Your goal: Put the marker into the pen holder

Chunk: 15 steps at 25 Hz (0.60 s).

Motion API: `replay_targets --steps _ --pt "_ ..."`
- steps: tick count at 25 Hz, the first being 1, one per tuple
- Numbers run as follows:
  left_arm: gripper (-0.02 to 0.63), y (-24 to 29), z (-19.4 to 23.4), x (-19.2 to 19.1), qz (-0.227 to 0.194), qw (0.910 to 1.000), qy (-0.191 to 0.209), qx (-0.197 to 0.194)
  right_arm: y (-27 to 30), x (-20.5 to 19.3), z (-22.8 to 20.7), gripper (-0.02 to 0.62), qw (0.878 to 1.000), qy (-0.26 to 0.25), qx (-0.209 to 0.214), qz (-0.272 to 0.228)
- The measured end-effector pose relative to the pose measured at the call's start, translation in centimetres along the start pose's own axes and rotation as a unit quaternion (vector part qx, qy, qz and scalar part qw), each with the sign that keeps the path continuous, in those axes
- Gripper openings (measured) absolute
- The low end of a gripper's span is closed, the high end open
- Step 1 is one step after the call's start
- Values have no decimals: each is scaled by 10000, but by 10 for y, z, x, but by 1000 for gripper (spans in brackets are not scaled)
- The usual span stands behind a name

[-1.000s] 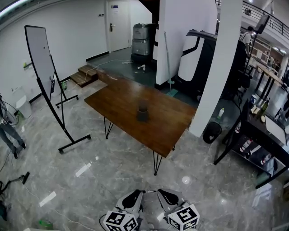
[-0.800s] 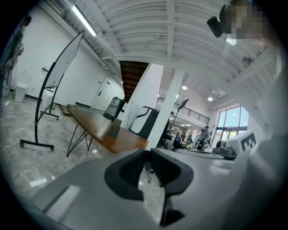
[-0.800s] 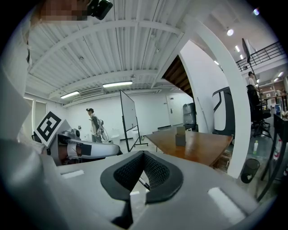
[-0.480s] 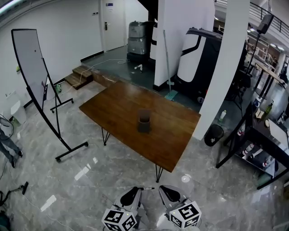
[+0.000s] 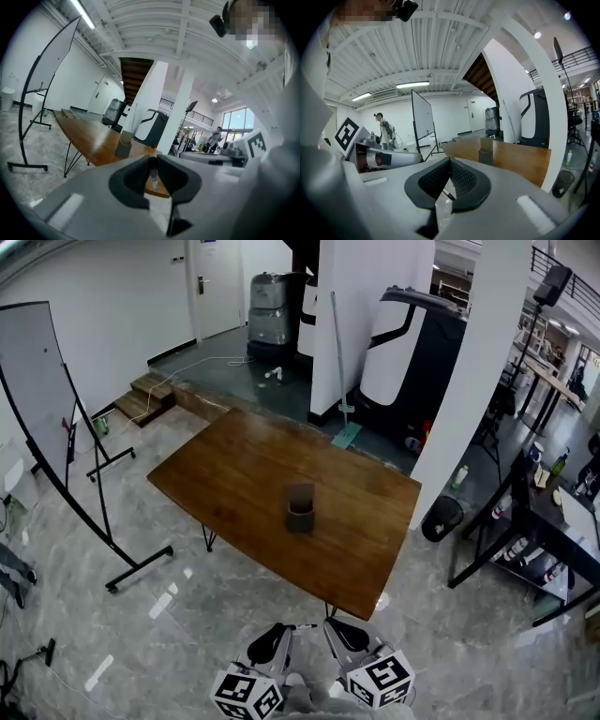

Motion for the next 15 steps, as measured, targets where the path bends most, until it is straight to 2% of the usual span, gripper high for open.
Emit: replay_targets --steps 10,15 --pt "51 34 28 -5 68 9996 -77 -244 35 -2 -11 0 9996 27 -125 238" --pt "51 54 45 2 99 9998 -35 -171 59 7 -25 0 9996 58 -91 242"
Point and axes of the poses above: the fingertips, and each gripper's own axes: y forward along the fingers, z to its left, x out of its top, the point moved 6 cm from there along -y, backward along the fingers, and after that the axes turned 13 degrees about y, right-handed, at the moved point
